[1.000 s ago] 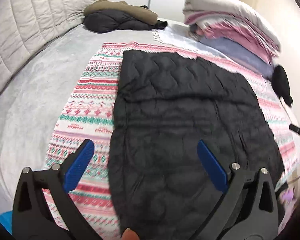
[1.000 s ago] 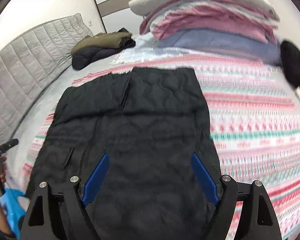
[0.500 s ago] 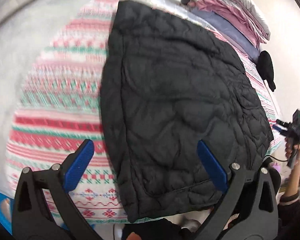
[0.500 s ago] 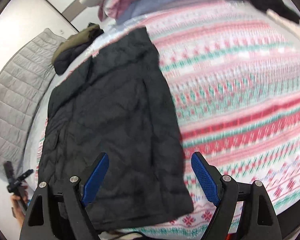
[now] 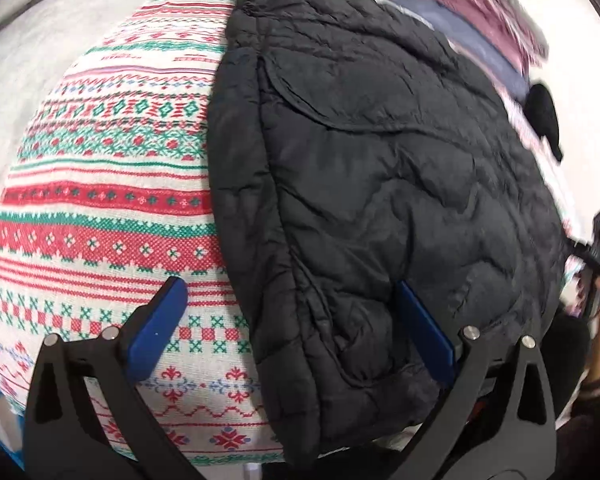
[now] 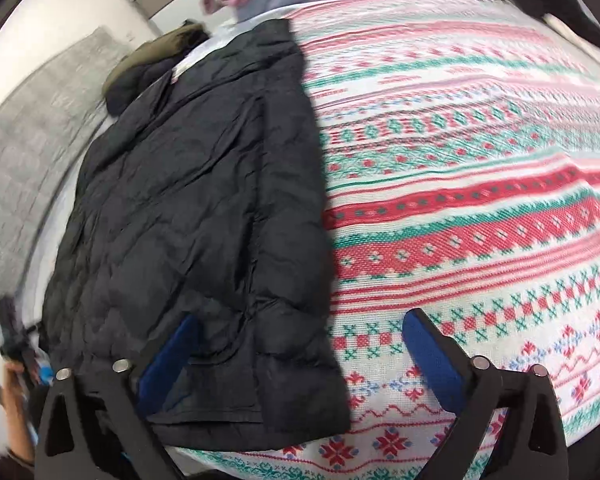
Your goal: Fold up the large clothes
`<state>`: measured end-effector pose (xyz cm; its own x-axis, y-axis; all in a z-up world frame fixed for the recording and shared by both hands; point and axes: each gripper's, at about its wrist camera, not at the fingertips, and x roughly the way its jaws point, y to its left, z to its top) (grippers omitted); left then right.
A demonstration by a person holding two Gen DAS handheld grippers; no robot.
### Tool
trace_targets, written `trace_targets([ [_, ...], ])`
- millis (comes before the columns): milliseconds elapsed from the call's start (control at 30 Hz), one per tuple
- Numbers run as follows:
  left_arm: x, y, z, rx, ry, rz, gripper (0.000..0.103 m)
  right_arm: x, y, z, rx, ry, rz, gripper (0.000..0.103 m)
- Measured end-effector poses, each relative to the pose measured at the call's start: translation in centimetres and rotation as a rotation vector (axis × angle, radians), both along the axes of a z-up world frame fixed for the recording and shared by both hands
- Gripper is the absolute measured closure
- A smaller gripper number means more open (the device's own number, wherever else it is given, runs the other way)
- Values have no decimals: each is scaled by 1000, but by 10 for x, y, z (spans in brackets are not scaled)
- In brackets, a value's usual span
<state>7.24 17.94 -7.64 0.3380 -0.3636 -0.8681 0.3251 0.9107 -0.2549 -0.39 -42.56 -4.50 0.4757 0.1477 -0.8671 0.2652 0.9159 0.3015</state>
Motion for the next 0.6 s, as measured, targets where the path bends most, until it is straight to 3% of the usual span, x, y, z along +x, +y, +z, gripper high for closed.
trace_targets([
  [67, -1, -5, 1, 38, 4, -21, 1, 3, 11, 0, -84, 35, 49, 0],
  [133, -1, -5, 2, 26, 14, -22, 1, 5, 17, 0, -110, 60, 49, 0],
  [267, -5, 3, 5, -78, 35, -15, 1, 5, 10, 3, -48, 55, -5, 0],
  [367, -9, 4, 6, -179, 75, -31, 11, 5, 11, 6, 40, 14, 15, 5],
  [433, -10, 4, 6, -224, 99, -32, 24, 6, 16, 7, 65, 1, 35, 17],
  [467, -10, 3, 6, -236, 105, -30, 30, 7, 17, 7, 73, -3, 38, 28],
  [500, -9, 5, 5, -260, 117, -22, 46, 7, 17, 7, 90, -9, 34, 43],
  [533, -7, 3, 2, -282, 133, -13, 64, 11, 19, 7, 108, -11, 29, 51],
  [600, -6, 8, -2, -346, 171, 10, 75, 11, 15, 5, 175, -16, 10, 77],
])
